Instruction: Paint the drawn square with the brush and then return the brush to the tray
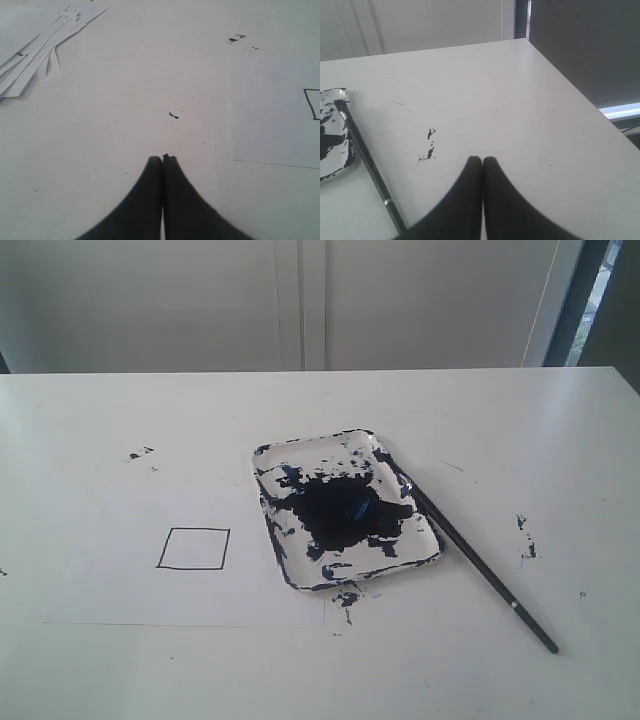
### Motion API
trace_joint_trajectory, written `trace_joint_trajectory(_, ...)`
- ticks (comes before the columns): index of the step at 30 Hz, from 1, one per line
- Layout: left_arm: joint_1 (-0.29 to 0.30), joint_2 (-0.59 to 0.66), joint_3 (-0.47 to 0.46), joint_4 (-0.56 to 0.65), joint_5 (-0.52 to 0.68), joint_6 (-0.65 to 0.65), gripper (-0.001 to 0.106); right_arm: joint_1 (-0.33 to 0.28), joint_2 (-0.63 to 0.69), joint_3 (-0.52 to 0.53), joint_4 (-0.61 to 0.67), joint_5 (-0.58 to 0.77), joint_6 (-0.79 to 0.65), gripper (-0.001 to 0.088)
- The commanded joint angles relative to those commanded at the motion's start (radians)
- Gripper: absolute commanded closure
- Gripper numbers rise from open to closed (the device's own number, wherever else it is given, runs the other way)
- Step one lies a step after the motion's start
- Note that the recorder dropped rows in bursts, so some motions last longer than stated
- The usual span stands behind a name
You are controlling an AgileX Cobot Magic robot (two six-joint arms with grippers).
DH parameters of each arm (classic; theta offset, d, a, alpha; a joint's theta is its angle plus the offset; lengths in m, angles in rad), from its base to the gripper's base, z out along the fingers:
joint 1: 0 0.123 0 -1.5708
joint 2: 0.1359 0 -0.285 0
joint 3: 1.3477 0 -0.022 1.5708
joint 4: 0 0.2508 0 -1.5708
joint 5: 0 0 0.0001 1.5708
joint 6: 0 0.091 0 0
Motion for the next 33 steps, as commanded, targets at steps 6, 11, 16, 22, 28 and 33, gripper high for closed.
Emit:
trace_joint_trajectory(6,0.000,0.000,0.000,0.000,0.000,0.000,0.105,0.000,0.000,0.000,0.000,0.000,0.000,0.0868)
trace_joint_trajectory(11,0.000,0.000,0.000,0.000,0.000,0.000,0.105,0.000,0.000,0.000,0.000,0.000,0.000,0.0868)
trace_joint_trajectory(16,0.000,0.000,0.000,0.000,0.000,0.000,0.105,-0.001,0.001,-0.008,0.000,0.006,0.000,0.0868)
trace_joint_trajectory(22,0.000,0.000,0.000,0.000,0.000,0.000,0.105,-0.004,0.295,-0.219,0.000,0.008,0.000,0.0868)
trace_joint_trajectory(28,0.000,0.000,0.000,0.000,0.000,0.000,0.105,-0.090,0.416,-0.439,0.000,0.006,0.000,0.0868)
trace_joint_trajectory(33,0.000,0.000,0.000,0.000,0.000,0.000,0.105,-0.090,0.419,-0.510,0.000,-0.001,0.000,0.0868)
